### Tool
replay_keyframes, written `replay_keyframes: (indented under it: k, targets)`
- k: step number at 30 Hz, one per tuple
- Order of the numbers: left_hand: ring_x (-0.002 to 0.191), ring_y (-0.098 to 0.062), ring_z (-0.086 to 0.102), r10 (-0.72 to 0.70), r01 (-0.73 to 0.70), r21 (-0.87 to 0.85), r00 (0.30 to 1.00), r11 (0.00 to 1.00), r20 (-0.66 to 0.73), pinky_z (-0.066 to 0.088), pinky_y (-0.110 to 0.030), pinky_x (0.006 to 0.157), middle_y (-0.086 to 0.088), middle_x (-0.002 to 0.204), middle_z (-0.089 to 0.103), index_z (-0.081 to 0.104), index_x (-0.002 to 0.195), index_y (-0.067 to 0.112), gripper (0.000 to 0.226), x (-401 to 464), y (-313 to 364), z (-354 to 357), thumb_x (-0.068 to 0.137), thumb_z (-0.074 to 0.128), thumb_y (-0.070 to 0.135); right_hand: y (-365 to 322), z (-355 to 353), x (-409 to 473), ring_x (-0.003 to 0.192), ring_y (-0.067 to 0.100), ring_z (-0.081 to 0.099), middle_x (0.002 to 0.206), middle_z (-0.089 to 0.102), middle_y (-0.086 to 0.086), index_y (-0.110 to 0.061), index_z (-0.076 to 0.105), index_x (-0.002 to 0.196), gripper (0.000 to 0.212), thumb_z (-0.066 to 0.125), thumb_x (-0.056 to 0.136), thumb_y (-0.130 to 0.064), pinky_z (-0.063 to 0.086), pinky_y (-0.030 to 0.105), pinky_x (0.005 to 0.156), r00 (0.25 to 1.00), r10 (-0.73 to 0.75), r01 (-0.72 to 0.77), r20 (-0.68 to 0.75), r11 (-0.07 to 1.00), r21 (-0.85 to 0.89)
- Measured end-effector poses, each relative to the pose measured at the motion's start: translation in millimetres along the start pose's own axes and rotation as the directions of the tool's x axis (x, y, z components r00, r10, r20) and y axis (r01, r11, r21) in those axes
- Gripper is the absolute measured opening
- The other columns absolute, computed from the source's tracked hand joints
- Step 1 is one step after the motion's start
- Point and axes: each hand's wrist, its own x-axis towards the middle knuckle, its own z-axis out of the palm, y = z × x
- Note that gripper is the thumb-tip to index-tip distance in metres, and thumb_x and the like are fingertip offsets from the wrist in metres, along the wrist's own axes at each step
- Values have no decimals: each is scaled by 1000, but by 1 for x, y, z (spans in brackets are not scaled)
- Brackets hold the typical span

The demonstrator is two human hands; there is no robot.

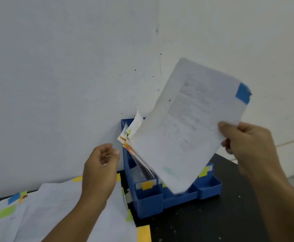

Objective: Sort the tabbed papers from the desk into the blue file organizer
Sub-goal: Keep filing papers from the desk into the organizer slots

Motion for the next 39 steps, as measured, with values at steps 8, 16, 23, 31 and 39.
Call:
replay_keyframes:
  k: [8,16,23,31,39]
  targets:
    - [68,-19,72,-226,242,-54,952,969,207,60,-38,76,-7,84,69,59,104,15,17,15,21,75,89,67,17,-50,-4,42,43,5,61,67,68,-1,-26,69,75,20,62,94,-24,46,16,42,950,-285,278,-132,958,-66]
    - [77,-30,72,-501,574,-137,790,808,352,62,-37,69,-4,90,60,56,97,6,30,41,16,141,80,78,16,-58,27,63,45,13,66,57,69,4,-12,73,71,31,54,94,-20,61,33,57,946,-321,302,-40,922,-242]
    - [59,-21,65,-436,471,-150,874,869,214,49,-21,42,-9,87,63,56,95,6,13,64,7,162,87,67,5,-52,47,71,53,27,69,62,69,17,3,69,76,36,48,88,-23,59,46,56,933,-357,346,37,869,-353]
    - [70,-24,69,-98,95,129,995,987,15,59,-37,66,-4,75,70,63,79,15,5,72,1,144,81,59,15,-56,81,62,68,44,67,71,68,26,8,67,77,38,47,85,-23,58,53,56,910,-375,414,175,835,-362]
    - [70,-25,70,-101,97,65,994,993,50,61,-43,67,-2,80,71,66,82,21,3,72,-4,140,83,68,22,-44,110,50,65,36,70,65,69,17,4,56,62,37,50,89,-21,59,50,60,914,-285,377,288,858,-349]
